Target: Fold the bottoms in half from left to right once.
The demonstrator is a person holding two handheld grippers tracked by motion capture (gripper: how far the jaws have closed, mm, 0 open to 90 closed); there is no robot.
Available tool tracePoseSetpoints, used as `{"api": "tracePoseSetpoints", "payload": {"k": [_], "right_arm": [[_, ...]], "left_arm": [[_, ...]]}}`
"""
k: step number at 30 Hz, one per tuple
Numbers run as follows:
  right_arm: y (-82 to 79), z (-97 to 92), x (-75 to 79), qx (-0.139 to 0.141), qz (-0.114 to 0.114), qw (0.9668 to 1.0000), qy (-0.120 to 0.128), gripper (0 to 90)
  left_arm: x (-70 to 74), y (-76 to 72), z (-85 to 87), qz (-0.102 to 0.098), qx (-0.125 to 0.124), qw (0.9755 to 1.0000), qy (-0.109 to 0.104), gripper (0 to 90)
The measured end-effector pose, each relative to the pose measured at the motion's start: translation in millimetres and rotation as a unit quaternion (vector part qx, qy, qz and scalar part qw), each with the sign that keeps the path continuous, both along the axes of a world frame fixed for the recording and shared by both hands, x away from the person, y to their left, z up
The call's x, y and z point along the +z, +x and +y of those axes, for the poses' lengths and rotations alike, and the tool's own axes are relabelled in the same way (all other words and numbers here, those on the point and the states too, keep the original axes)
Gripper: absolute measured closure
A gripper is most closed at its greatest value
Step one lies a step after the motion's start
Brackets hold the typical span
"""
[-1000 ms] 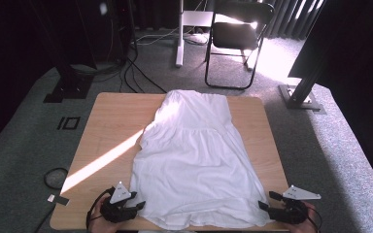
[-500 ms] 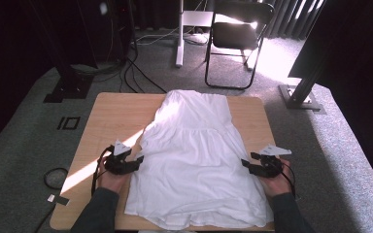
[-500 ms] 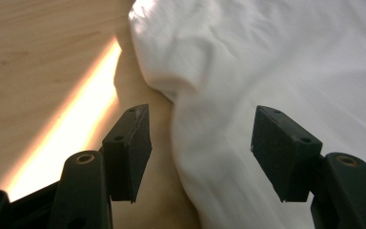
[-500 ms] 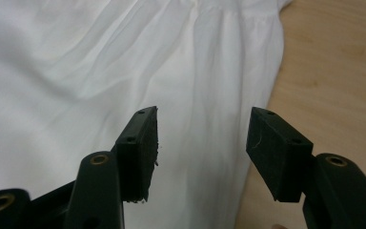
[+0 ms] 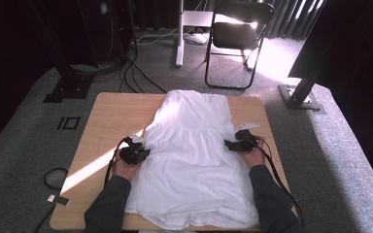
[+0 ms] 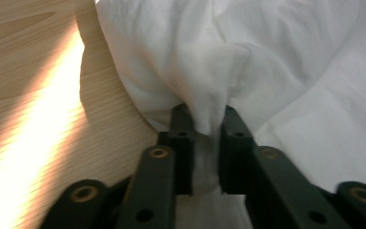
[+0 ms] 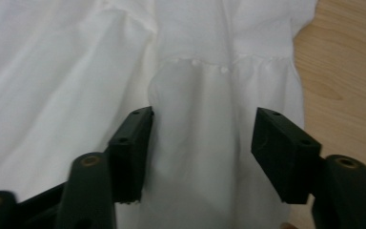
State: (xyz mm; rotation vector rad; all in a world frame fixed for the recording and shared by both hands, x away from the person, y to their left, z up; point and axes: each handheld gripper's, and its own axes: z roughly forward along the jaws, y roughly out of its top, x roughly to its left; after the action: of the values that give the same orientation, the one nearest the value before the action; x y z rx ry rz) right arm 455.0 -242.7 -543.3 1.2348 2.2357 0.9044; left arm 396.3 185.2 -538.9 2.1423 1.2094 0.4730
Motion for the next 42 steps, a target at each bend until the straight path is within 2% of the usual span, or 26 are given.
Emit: {"api": "tracePoseSetpoints", "payload": {"k": [1, 2, 4, 5, 7, 8, 9, 11, 14, 18, 20, 22, 24, 26, 29, 32, 34, 35, 36, 37, 39, 42], "right_arm": [[2.5, 0.0, -0.3, -0.017, -0.009, 0.9997, -0.012, 50.6], [5.6, -3.0, 0.7, -0.043, -0.01, 0.999, -0.012, 54.2], [11.3, -14.3, 2.8, -0.098, -0.01, 0.9951, 0.007, 58.5], [13.8, -20.2, 2.7, -0.116, -0.003, 0.993, 0.02, 63.6], [17.7, -26.1, -0.8, -0.113, 0.019, 0.9929, 0.033, 72.0], [18.1, -24.6, -3.6, -0.103, 0.025, 0.9941, 0.024, 75.0], [17.1, -22.4, -5.4, -0.097, 0.021, 0.995, 0.013, 78.9], [14.5, -20.7, -5.8, -0.097, 0.02, 0.9949, 0.017, 85.1], [8.1, -22.2, -6.8, -0.097, 0.019, 0.9948, 0.021, 87.7], [-8.8, -30.9, -9.1, -0.095, 0.024, 0.9942, 0.046, 87.8], [-22.6, -33.0, -9.9, -0.088, 0.027, 0.9944, 0.053, 87.7], [-34.9, -31.8, -9.6, -0.078, 0.026, 0.9956, 0.043, 87.6], [-50.6, -30.2, -9.7, -0.072, 0.03, 0.9959, 0.045, 87.6], [-67.3, -29.4, -9.9, -0.065, 0.031, 0.9964, 0.044, 87.2], [-91.8, -32.4, -11.7, -0.058, 0.034, 0.9961, 0.057, 86.5], [-111.1, -40.6, -12.5, -0.061, 0.043, 0.9947, 0.071, 84.8], [-119.8, -46.9, -12.3, -0.064, 0.05, 0.9937, 0.076, 83.7], [-122.3, -49.1, -11.6, -0.066, 0.055, 0.9933, 0.077, 80.3], [-123.5, -50.4, -10.5, -0.064, 0.058, 0.9935, 0.074, 73.8], [-123.5, -51.0, -8.7, -0.059, 0.053, 0.9941, 0.073, 65.2], [-120.8, -50.1, -1.4, -0.055, 0.038, 0.995, 0.074, 55.3], [-108.3, -39.9, 14.7, -0.034, 0.021, 0.9956, 0.085, 44.5]], "left_arm": [[-0.4, -0.4, 2.2, 0.001, 0.0, 1.0, -0.001, 86.8], [-1.0, -1.3, 4.8, 0.002, 0.001, 1.0, -0.004, 87.2], [-2.7, -3.4, 11.3, 0.004, 0.004, 0.9999, -0.01, 87.5], [-3.6, -4.3, 14.7, 0.005, 0.005, 0.9998, -0.018, 87.6], [-5.0, -5.6, 19.8, 0.006, 0.009, 0.9995, -0.029, 87.8], [-5.0, -6.0, 21.2, 0.006, 0.008, 0.9995, -0.029, 87.9], [-5.0, -6.6, 21.5, 0.007, 0.009, 0.9995, -0.03, 88.2], [-4.5, -9.1, 22.7, 0.006, 0.006, 0.9997, -0.023, 88.8], [-4.5, -18.4, 27.7, 0.005, 0.003, 0.9999, -0.015, 89.0], [-6.7, -42.4, 38.6, 0.002, 0.004, 0.9997, -0.026, 89.0], [-7.1, -58.1, 40.5, 0.001, -0.003, 0.9998, -0.022, 89.0], [-7.1, -75.6, 40.2, -0.003, -0.007, 0.9999, -0.014, 89.0], [-6.8, -93.3, 40.9, -0.004, -0.016, 0.9999, -0.003, 88.9], [-7.3, -111.8, 43.9, -0.001, -0.019, 0.9998, -0.008, 88.9], [-7.9, -131.8, 47.2, 0.004, -0.021, 0.9997, -0.014, 88.9], [-8.3, -145.9, 47.9, 0.009, -0.027, 0.9994, -0.019, 88.9], [-6.3, -150.0, 47.4, 0.008, -0.034, 0.9992, -0.017, 87.7], [-4.4, -150.6, 48.4, 0.001, -0.032, 0.9992, -0.025, 82.9], [-1.6, -149.6, 50.7, -0.006, -0.028, 0.9988, -0.039, 73.7], [3.3, -147.8, 54.0, -0.016, -0.02, 0.9981, -0.056, 66.5], [12.6, -143.5, 57.6, -0.034, -0.019, 0.9967, -0.071, 59.9], [30.7, -128.6, 57.3, -0.063, -0.012, 0.9956, -0.068, 52.8]]}}
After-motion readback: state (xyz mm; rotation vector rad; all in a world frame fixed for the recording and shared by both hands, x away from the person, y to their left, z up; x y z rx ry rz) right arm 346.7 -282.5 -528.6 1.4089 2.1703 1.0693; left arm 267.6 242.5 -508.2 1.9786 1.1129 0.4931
